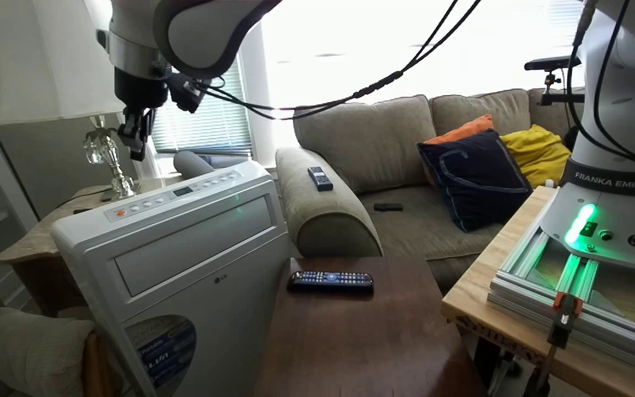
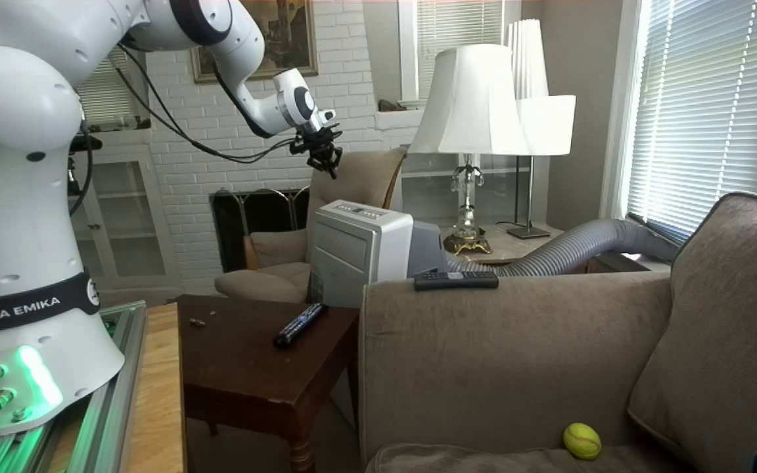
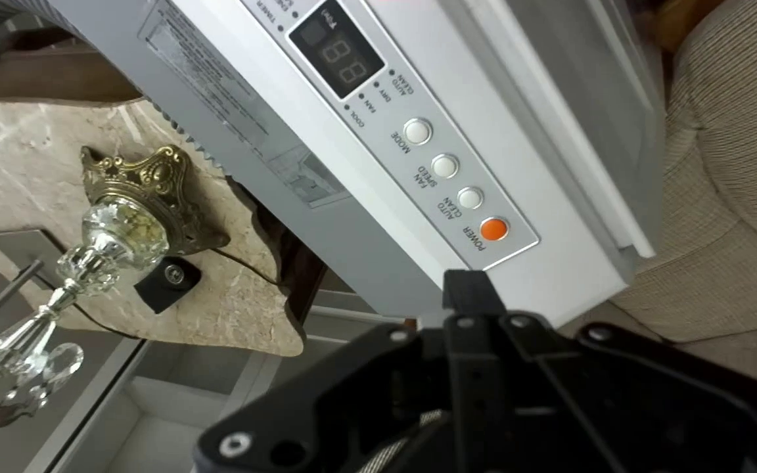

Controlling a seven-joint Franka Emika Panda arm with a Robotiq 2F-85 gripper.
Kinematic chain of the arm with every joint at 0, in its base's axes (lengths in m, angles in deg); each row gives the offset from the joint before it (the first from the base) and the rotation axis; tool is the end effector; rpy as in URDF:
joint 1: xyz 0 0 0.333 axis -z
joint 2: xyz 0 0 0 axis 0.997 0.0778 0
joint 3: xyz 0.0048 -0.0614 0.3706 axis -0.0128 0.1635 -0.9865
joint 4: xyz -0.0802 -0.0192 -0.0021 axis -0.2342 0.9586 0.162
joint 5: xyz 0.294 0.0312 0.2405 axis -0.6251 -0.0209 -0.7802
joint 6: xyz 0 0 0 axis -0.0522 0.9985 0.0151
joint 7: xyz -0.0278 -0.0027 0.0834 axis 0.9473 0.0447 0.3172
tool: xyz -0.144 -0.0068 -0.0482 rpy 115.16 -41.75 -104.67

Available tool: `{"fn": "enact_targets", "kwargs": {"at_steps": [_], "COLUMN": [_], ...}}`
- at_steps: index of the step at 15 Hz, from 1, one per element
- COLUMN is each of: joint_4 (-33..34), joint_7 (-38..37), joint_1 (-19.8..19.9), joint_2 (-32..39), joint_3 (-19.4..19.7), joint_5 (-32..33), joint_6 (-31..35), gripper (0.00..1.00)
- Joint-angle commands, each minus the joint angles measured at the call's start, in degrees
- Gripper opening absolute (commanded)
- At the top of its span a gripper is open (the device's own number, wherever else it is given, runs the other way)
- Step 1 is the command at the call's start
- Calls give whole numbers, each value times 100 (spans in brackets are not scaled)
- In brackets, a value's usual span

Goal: Press the red button of the portable aircon

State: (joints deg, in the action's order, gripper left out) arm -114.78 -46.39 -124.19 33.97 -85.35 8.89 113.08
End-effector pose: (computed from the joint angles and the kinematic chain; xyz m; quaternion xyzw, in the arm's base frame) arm 0.6224 0.5513 0.3477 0.8565 0.4453 0.2602 0.0232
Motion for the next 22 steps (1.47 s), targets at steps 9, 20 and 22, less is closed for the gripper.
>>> {"fn": "enact_targets", "kwargs": {"at_steps": [9, 20, 22], "joint_4": [2290, 3662, 3855], "joint_7": [-59, 133, 143], "joint_1": [-513, -603, -630], "joint_2": [1648, 2589, 2715], "joint_3": [418, 364, 375], "joint_5": [-74, -253, -279], "joint_6": [-684, -1315, -1416], "gripper": [0, 0, 0]}}
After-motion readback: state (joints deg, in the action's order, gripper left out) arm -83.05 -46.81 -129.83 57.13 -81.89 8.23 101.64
